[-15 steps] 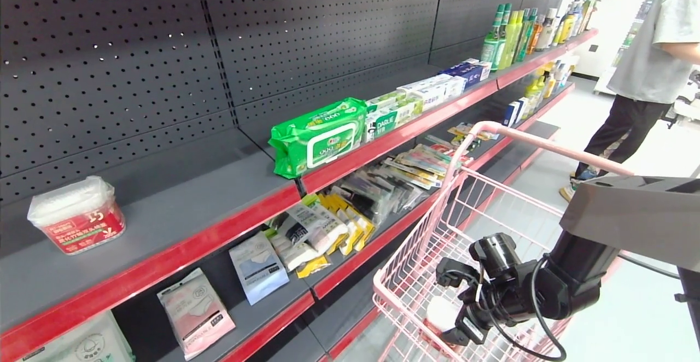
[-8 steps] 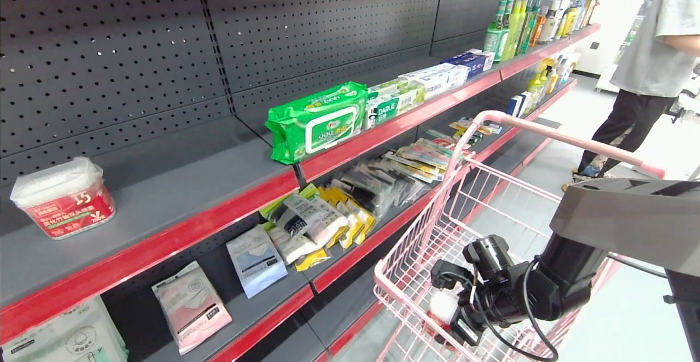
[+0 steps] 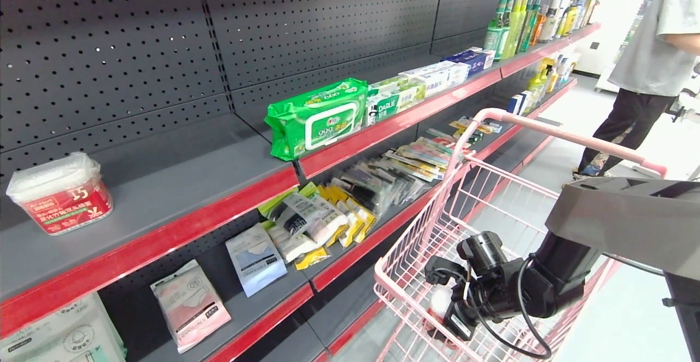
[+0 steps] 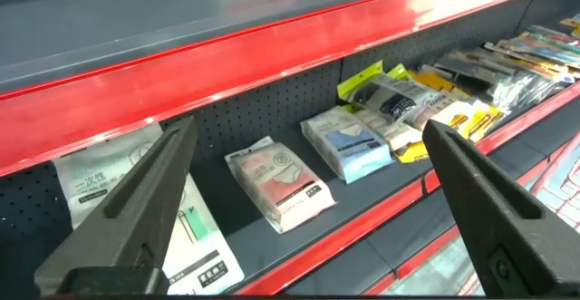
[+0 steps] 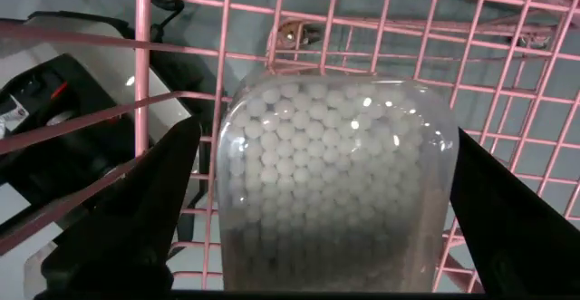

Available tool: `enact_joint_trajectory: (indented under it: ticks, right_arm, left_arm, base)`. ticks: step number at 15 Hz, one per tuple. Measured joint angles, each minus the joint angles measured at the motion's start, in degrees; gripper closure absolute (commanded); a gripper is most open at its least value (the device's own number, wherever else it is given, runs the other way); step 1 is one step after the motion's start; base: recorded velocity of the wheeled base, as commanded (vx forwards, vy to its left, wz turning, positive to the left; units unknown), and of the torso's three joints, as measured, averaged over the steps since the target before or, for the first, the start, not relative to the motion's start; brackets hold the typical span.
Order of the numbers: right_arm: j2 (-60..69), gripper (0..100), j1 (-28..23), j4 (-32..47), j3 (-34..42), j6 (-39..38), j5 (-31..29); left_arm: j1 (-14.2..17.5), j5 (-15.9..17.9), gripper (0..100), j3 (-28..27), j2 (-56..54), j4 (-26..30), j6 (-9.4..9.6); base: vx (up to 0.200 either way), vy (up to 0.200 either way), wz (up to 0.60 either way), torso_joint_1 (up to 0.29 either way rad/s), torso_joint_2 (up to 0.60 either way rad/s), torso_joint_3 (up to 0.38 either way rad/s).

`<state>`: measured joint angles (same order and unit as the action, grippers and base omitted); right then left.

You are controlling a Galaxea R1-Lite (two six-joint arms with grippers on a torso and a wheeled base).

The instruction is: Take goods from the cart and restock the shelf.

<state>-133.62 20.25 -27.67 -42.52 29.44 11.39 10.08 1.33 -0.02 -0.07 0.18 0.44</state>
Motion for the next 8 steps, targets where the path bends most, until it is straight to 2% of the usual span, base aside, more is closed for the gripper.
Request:
enact_joint_trajectory:
  ticks: [3,4,8]
  right_arm:
    - [-0.17,0,-0.02,0.00,-0.39,0.01,-0.15]
    - [-0.34,100,-0.02,0.01,-0.34,-0.05,-0.15]
    - [-0.65,100,-0.05,-0.07,0.05,-0.22,-0.23]
  left_arm:
    - [0.00,0.00,0,-0.02,0.00,0.00,-0.09]
    - [0.00,0.00,0,-0.02,0.00,0.00,-0.09]
    - [0.00,0.00,0,-0.07,0.00,0.00,-0.11]
  base:
    - [0.000,0.000,0.00,0.000,0.00,0.000]
    - [0.000,0.000,0.00,0.000,0.00,0.000]
    - [0.000,0.000,0.00,0.000,0.00,0.000]
